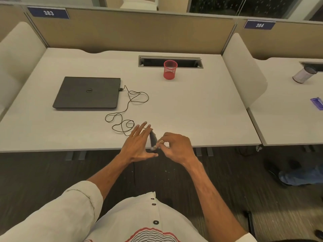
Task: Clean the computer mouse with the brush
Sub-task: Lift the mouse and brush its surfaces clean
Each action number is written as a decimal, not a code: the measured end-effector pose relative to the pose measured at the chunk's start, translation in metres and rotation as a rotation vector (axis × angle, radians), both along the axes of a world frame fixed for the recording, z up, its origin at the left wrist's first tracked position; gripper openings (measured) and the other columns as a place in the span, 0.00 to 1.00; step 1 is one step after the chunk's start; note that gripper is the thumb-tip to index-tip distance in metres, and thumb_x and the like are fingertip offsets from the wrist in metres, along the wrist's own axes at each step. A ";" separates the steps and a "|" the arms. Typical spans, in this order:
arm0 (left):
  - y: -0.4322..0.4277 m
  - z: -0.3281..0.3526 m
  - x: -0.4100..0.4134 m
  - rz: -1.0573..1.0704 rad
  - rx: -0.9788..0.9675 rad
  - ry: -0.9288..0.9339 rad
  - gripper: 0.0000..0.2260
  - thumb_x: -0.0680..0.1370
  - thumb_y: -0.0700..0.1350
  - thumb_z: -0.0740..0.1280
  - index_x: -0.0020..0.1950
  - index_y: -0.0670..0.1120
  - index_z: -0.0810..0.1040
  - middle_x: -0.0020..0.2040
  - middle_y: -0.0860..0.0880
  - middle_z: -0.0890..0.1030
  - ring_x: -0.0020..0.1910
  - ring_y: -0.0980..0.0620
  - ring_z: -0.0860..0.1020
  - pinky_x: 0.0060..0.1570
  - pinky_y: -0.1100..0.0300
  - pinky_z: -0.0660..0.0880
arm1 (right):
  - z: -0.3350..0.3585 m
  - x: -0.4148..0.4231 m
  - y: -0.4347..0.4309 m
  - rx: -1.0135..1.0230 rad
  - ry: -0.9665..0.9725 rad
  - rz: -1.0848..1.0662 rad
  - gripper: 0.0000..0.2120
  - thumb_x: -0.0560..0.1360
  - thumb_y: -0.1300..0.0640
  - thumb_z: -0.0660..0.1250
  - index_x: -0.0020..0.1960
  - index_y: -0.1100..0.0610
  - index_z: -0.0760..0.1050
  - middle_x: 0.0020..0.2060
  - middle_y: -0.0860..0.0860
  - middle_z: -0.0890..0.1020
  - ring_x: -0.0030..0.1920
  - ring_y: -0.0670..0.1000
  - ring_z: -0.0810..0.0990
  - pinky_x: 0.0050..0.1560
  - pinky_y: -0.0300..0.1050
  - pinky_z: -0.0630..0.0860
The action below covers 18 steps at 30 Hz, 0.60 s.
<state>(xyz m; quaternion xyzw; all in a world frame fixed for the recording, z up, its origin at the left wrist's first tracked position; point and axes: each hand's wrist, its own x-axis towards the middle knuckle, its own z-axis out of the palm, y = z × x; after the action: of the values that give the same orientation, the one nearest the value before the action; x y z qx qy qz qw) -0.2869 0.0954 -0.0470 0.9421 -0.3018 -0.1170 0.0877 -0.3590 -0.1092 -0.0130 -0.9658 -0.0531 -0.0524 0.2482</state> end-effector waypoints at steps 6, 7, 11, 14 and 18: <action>-0.003 -0.001 -0.002 0.015 -0.054 0.083 0.60 0.72 0.77 0.68 0.89 0.46 0.43 0.89 0.48 0.42 0.89 0.50 0.41 0.88 0.48 0.44 | 0.002 0.002 -0.003 0.041 -0.107 -0.047 0.10 0.82 0.42 0.71 0.52 0.44 0.88 0.51 0.38 0.86 0.39 0.39 0.78 0.45 0.39 0.83; -0.003 -0.001 -0.002 0.009 -0.049 0.085 0.59 0.73 0.77 0.68 0.89 0.46 0.43 0.89 0.48 0.42 0.89 0.50 0.42 0.88 0.49 0.44 | 0.002 0.004 -0.002 0.028 -0.132 -0.055 0.08 0.83 0.43 0.72 0.55 0.45 0.88 0.54 0.39 0.87 0.41 0.40 0.81 0.46 0.39 0.84; -0.004 0.000 -0.003 0.015 -0.068 0.073 0.59 0.73 0.77 0.69 0.89 0.45 0.46 0.90 0.47 0.45 0.89 0.50 0.44 0.88 0.49 0.45 | 0.002 0.007 -0.002 -0.050 -0.101 -0.009 0.07 0.83 0.47 0.73 0.58 0.46 0.88 0.56 0.40 0.87 0.46 0.47 0.87 0.46 0.43 0.85; -0.002 0.000 -0.001 0.028 -0.086 0.072 0.59 0.72 0.76 0.70 0.88 0.44 0.48 0.90 0.46 0.48 0.89 0.49 0.47 0.88 0.49 0.47 | 0.002 0.004 -0.010 -0.070 0.014 0.053 0.09 0.83 0.43 0.70 0.55 0.44 0.88 0.53 0.39 0.86 0.46 0.46 0.85 0.48 0.46 0.84; -0.002 0.000 -0.002 0.045 -0.085 0.092 0.60 0.71 0.77 0.70 0.89 0.44 0.47 0.90 0.46 0.46 0.89 0.47 0.47 0.89 0.48 0.47 | 0.003 0.001 -0.019 0.006 0.141 0.067 0.12 0.80 0.37 0.69 0.46 0.42 0.84 0.48 0.37 0.87 0.42 0.43 0.78 0.51 0.47 0.83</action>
<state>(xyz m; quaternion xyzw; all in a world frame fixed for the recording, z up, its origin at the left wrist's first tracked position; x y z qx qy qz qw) -0.2892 0.0938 -0.0467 0.9376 -0.2809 -0.1455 0.1442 -0.3583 -0.1282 -0.0098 -0.9641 -0.0674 0.0240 0.2558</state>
